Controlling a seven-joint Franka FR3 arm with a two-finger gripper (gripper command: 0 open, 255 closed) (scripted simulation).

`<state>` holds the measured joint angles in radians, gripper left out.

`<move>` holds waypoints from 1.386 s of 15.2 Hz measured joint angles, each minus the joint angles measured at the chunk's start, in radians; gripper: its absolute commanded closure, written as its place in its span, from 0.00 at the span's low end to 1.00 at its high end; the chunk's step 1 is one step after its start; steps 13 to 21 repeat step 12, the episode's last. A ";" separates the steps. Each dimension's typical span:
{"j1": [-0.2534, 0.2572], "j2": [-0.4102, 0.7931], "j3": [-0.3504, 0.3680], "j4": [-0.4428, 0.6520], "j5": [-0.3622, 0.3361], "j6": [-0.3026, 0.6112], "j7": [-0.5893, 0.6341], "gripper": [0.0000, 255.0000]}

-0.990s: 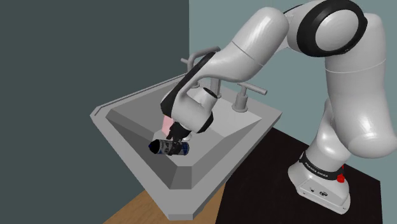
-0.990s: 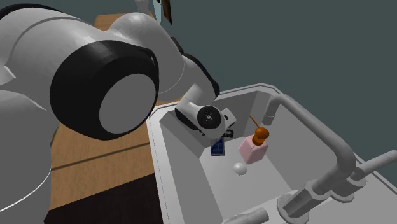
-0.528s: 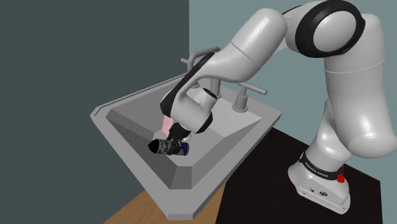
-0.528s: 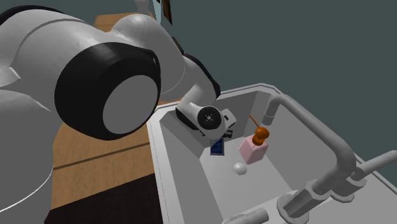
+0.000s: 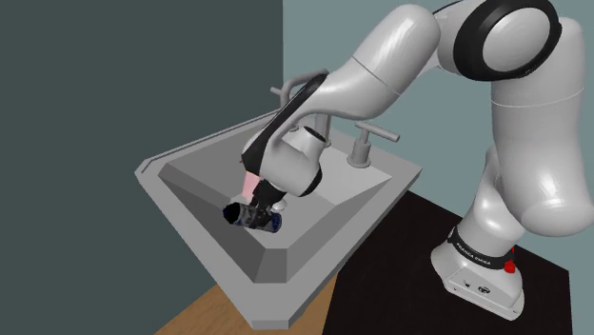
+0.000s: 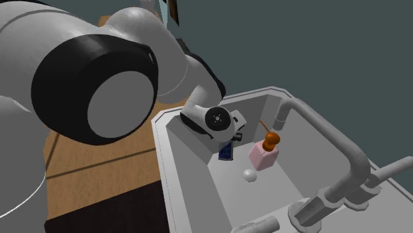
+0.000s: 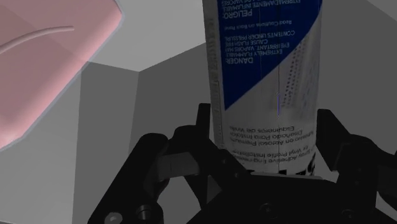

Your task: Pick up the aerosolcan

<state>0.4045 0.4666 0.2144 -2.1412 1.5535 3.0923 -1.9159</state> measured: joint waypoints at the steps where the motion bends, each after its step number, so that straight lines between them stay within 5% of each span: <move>1: 0.002 -0.013 -0.004 -0.011 -0.027 -0.004 0.029 1.00; 12: 0.093 -0.163 -0.114 -0.111 -0.358 -0.066 0.392 1.00; 21: 0.093 -0.163 -0.114 -0.111 -0.358 -0.066 0.392 1.00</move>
